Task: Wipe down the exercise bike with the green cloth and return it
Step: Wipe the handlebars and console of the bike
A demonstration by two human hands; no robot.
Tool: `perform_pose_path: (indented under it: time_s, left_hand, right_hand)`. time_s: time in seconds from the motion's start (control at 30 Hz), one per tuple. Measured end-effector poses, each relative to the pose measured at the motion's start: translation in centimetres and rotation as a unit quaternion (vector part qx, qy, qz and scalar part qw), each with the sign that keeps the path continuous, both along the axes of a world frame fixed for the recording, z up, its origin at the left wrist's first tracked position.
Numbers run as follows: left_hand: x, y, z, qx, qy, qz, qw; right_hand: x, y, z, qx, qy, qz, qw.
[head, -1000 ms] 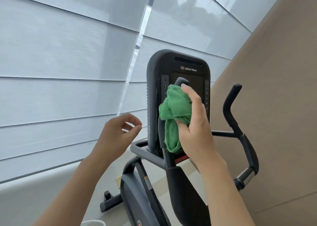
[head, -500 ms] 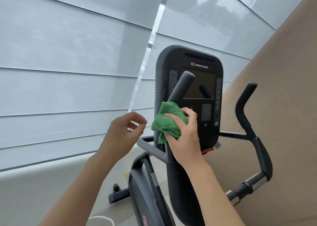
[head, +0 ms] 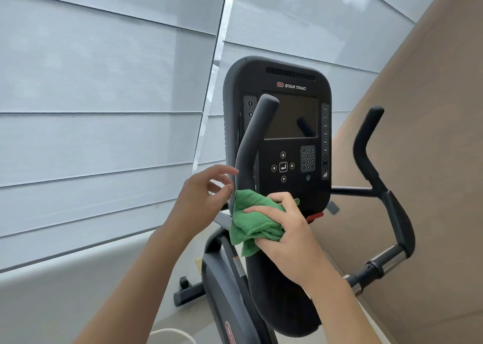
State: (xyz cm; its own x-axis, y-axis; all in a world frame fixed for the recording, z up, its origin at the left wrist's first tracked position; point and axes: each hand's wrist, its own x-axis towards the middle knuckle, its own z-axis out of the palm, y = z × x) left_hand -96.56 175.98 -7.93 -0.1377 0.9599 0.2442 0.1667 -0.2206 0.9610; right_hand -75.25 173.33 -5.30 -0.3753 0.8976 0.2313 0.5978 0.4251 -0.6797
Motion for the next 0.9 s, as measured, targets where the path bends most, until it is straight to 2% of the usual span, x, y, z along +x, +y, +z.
perform_pose_path:
  time_s: [0.1, 0.2, 0.27, 0.33, 0.43, 0.53, 0.63, 0.7, 0.8, 0.9]
  left_hand:
    - [-0.8, 0.1, 0.1, -0.003, 0.003, 0.010, 1.000]
    - [-1.5, 0.1, 0.1, -0.006, 0.002, 0.026, 1.000]
    - [-1.8, 0.1, 0.1, -0.006, -0.001, 0.034, 0.999]
    - [-2.1, 0.3, 0.2, -0.006, -0.002, 0.040, 0.999]
    - [-2.1, 0.8, 0.4, -0.004, 0.004, 0.045, 0.999]
    - [-1.8, 1.2, 0.4, -0.004, 0.009, 0.045, 0.999]
    - [-1.4, 1.3, 0.4, -0.003, 0.013, 0.031, 0.999]
    - [-1.2, 1.4, 0.4, -0.001, 0.018, 0.022, 1.000]
    - [-1.2, 1.4, 0.4, -0.003, 0.008, 0.017, 1.000]
    - [-1.2, 1.5, 0.5, -0.001, 0.004, 0.016, 1.000]
  right_hand:
    - [0.5, 0.1, 0.6, 0.029, -0.006, -0.001, 1.000]
    - [0.4, 0.6, 1.4, 0.087, 0.020, -0.069, 0.994]
    - [-0.9, 0.3, 1.6, 0.097, 0.027, -0.070, 0.992]
    - [-3.2, -0.8, 0.6, 0.070, -0.039, -0.046, 0.996]
    - [-6.3, -1.6, -1.6, 0.097, -0.147, -0.103, 0.979]
    - [-7.4, -0.3, -1.5, 0.110, -0.094, -0.163, 0.976]
    - [-7.2, 0.6, -0.7, 0.082, -0.059, -0.169, 0.980]
    - [-6.7, 0.5, -0.2, 0.034, -0.128, -0.184, 0.974]
    - [-6.0, 0.1, 0.7, -0.041, -0.291, -0.243, 0.924]
    - [-6.9, -0.1, 0.6, -0.061, -0.325, -0.256, 0.908]
